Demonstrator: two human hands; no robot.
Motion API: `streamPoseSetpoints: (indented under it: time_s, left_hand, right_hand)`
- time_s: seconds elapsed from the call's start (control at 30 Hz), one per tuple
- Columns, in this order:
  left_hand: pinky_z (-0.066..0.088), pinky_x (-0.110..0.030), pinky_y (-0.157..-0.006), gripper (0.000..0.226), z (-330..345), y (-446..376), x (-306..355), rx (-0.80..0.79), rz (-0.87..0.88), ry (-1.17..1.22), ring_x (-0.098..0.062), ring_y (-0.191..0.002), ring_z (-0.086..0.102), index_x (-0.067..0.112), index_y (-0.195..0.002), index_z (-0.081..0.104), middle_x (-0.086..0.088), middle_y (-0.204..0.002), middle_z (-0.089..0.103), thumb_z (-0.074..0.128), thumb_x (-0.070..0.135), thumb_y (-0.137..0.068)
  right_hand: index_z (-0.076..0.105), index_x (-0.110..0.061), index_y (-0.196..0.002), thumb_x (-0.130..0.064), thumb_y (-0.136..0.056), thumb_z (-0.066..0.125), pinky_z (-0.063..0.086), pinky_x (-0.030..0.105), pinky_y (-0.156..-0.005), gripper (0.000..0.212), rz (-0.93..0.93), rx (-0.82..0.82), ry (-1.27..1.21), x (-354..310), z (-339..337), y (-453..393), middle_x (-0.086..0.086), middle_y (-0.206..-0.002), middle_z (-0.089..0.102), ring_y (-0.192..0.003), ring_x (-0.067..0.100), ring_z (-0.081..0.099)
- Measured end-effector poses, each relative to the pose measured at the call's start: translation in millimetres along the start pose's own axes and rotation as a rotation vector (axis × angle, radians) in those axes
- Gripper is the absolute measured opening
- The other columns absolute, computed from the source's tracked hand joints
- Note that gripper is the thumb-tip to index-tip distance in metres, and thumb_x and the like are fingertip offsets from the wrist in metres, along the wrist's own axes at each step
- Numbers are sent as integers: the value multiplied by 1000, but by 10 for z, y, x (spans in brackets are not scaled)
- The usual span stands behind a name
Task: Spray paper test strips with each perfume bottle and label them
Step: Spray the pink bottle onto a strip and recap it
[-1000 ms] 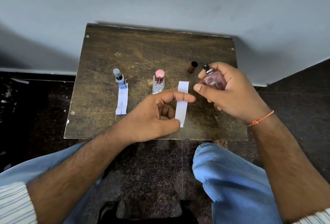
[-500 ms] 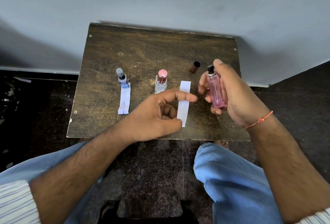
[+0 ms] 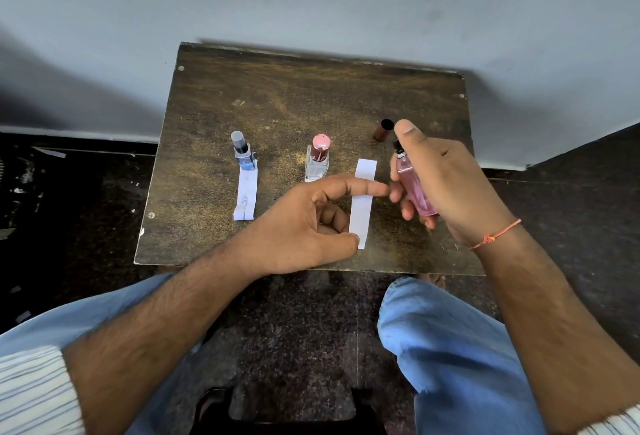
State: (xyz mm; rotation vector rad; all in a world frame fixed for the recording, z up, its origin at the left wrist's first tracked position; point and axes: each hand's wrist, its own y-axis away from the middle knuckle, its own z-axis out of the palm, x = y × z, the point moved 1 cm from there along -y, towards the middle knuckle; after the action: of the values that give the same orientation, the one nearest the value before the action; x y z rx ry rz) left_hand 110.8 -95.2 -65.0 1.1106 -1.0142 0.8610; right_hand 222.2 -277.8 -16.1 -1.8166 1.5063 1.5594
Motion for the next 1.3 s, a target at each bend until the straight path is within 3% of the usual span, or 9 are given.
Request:
streamPoseSetpoints:
  time_s: [0.17, 0.27, 0.47, 0.67, 0.77, 0.9, 1.03, 1.13, 1.3]
  left_hand:
    - [40, -45, -65, 67, 2, 1, 12, 3, -7, 0, -33, -68, 43, 38, -141, 66, -16, -78, 55, 73, 1, -86]
    - [41, -45, -62, 67, 0, -3, 29, -1, -3, -5, -41, -65, 42, 38, -141, 66, -34, -91, 62, 73, 1, -85]
    - [40, -27, -57, 68, -9, 14, 9, 9, 1, -15, -24, -64, 41, 34, -141, 66, -3, -75, 55, 74, -7, -88]
    - [42, -30, -58, 67, -2, 6, 14, -1, 10, -25, -26, -66, 44, 34, -142, 66, -14, -75, 57, 75, -2, -87]
    - [42, -27, -56, 67, -4, 5, 13, 4, 9, -17, -24, -65, 44, 32, -142, 66, -3, -73, 56, 74, -3, -87]
    - [43, -30, -58, 68, -16, 0, 4, 4, 18, -15, -27, -68, 45, 32, -143, 65, -11, -77, 58, 74, -6, -88]
    - [48, -25, -55, 68, -22, 3, -1, 20, 54, -72, -20, -69, 51, 28, -144, 65, -27, -106, 69, 74, -10, -88]
    - [51, -20, -57, 68, -5, 0, -8, 31, 95, -107, -9, -70, 56, 20, -145, 64, 1, -141, 66, 73, -14, -88]
    - [54, -22, -60, 67, 36, -5, 18, 20, 134, -166, -10, -70, 59, 16, -145, 63, 16, -153, 57, 72, -16, -87]
  right_hand:
    - [62, -7, -61, -59, -104, 58, 51, 39, -49, 68, -109, 65, 162, -1, 38, 24, -7, -45, 58, -45, 23, 59]
    - [63, -13, -61, -61, -102, 60, 49, 34, -52, 64, -139, 95, 205, 7, 33, 8, -13, -48, 60, -47, 14, 60]
    - [61, -13, -60, -57, -102, 64, 46, 30, -58, 61, -161, 93, 256, 23, 34, -2, -13, -47, 56, -48, 8, 55]
    - [59, -11, -59, -46, -103, 63, 44, 29, -45, 57, -165, 115, 240, -17, 58, -5, -3, -46, 50, -42, 19, 53]
    - [58, -7, -60, -47, -103, 63, 44, 28, -46, 59, -175, 106, 255, -2, 60, -14, -2, -46, 49, -43, 18, 53]
    - [57, -5, -60, -53, -102, 62, 44, 28, -53, 65, -184, 94, 266, 15, 39, -14, -6, -46, 48, -44, 10, 51]
    - [58, -6, -60, -55, -100, 60, 47, 31, -51, 64, -188, 74, 287, 0, 24, -8, -2, -48, 49, -44, 13, 53]
    - [56, -6, -61, -54, -97, 58, 45, 37, -48, 60, -170, 62, 259, -5, 11, 5, 2, -49, 47, -44, 21, 51]
    - [50, -6, -58, -51, -102, 58, 44, 34, -48, 63, -185, 62, 240, -14, -17, 11, 4, -48, 47, -43, 21, 50]
